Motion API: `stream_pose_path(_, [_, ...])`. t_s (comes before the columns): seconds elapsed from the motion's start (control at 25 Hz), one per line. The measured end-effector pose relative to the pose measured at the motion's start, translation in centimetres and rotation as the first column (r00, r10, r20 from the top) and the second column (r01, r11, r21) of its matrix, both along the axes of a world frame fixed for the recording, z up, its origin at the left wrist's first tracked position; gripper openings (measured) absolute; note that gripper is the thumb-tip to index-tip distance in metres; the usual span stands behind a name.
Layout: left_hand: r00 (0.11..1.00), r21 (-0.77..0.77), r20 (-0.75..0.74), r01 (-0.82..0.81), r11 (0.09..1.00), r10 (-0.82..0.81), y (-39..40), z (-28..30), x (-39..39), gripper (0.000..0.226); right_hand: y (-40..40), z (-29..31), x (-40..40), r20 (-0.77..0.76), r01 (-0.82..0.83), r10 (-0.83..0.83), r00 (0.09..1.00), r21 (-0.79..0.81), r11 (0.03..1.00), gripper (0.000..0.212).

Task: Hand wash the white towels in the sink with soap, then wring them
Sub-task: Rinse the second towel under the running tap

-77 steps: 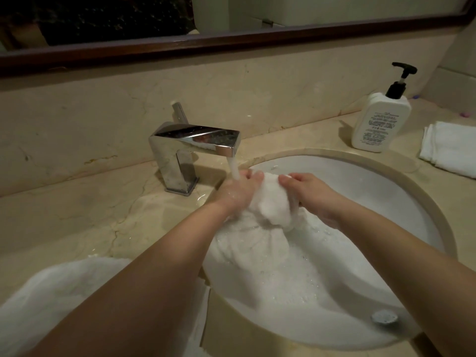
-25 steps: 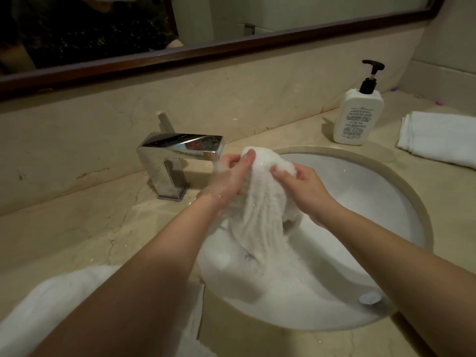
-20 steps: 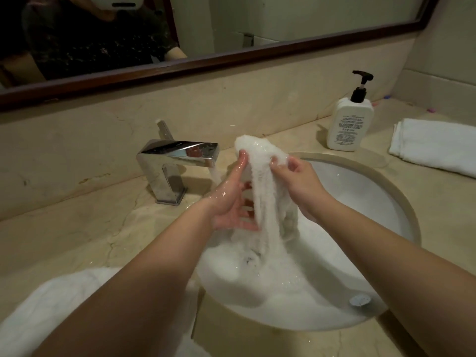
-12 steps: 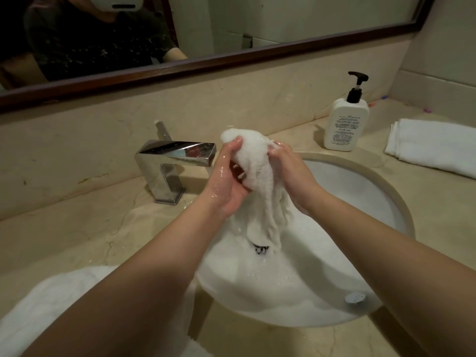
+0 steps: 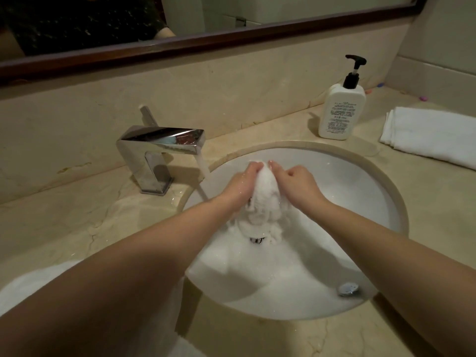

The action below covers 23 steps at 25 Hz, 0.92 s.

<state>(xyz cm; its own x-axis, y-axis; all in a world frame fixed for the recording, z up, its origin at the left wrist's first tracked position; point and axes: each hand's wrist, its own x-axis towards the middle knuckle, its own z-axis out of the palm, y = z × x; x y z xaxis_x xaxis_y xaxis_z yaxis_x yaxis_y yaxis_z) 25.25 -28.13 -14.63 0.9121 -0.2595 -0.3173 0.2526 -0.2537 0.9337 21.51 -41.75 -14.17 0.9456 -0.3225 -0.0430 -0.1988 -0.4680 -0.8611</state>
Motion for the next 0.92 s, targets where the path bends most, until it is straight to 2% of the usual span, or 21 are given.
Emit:
stream_pose_path(0.08, [0.991,0.218,0.131,0.002,0.976,-0.031,-0.4,-1.9,-0.9,0.046,-0.6,-1.5,0.3,-0.176,-0.041,0.01,0.984,-0.173,0.984,0.054])
stream_pose_path(0.16, [0.972,0.324,0.234,-0.067,0.944,-0.011,-1.1,-3.2,-1.6,0.045,-0.8,-2.9,0.7,-0.331,-0.107,0.01,0.944,-0.277,0.955,0.049])
stream_pose_path(0.2, [0.961,0.346,0.274,-0.124,0.93,0.026,-1.3,-3.4,-1.9,0.047,-0.9,-3.4,0.9,-0.349,-0.112,0.008,0.937,-0.281,0.953,0.05])
stream_pose_path(0.28, [0.926,0.339,0.37,-0.21,0.917,0.075,-1.6,-3.9,-1.8,0.05,-0.9,-4.2,0.8,-0.252,-0.144,0.086,0.964,-0.226,0.963,0.044])
stream_pose_path(0.32, [0.922,0.303,0.382,-0.188,0.934,0.062,-1.6,-4.5,-1.8,0.046,-0.6,-4.6,0.7,-0.188,-0.188,0.152,0.97,-0.189,0.964,0.04])
stream_pose_path(0.36, [0.932,0.223,0.359,-0.143,0.964,0.055,-1.6,-5.1,-2.1,0.042,-0.3,-4.9,0.8,-0.127,-0.207,0.19,0.973,-0.135,0.969,0.039])
stream_pose_path(0.44, [0.98,0.05,0.18,-0.09,0.995,0.08,-1.7,-6.1,-2.9,0.043,0.6,-5.4,1.1,-0.075,-0.185,0.188,0.979,0.046,0.982,0.039])
stream_pose_path(0.48, [0.988,0.03,0.119,-0.104,0.994,0.1,-1.7,-6.7,-2.9,0.047,1.1,-5.8,1.3,-0.069,-0.18,0.187,0.98,0.091,0.979,0.041])
stream_pose_path(0.52, [0.986,0.054,0.119,-0.12,0.991,0.113,-1.8,-7.4,-2.7,0.052,1.4,-6.3,1.3,-0.063,-0.194,0.2,0.978,0.088,0.977,0.043])
stream_pose_path(0.6, [0.963,0.094,0.216,-0.183,0.979,0.16,-2.0,-8.6,-2.3,0.055,1.5,-7.3,1.3,-0.052,-0.233,0.232,0.971,-0.009,0.973,0.047])
stream_pose_path(0.72, [0.925,0.135,0.282,-0.302,0.944,0.256,-2.8,-9.0,-2.0,0.044,1.1,-8.6,2.1,-0.047,-0.18,0.177,0.983,-0.074,0.981,0.059])
stream_pose_path(0.8, [0.926,0.225,0.266,-0.329,0.917,0.268,-3.4,-8.7,-1.3,0.044,1.1,-8.9,3.0,-0.058,-0.11,0.106,0.993,-0.075,0.991,0.071])
stream_pose_path(0.92, [0.934,0.248,0.2,-0.341,0.907,0.296,-4.0,-8.4,0.4,0.052,0.9,-9.3,4.3,-0.067,-0.007,-0.003,0.998,-0.155,0.988,0.064])
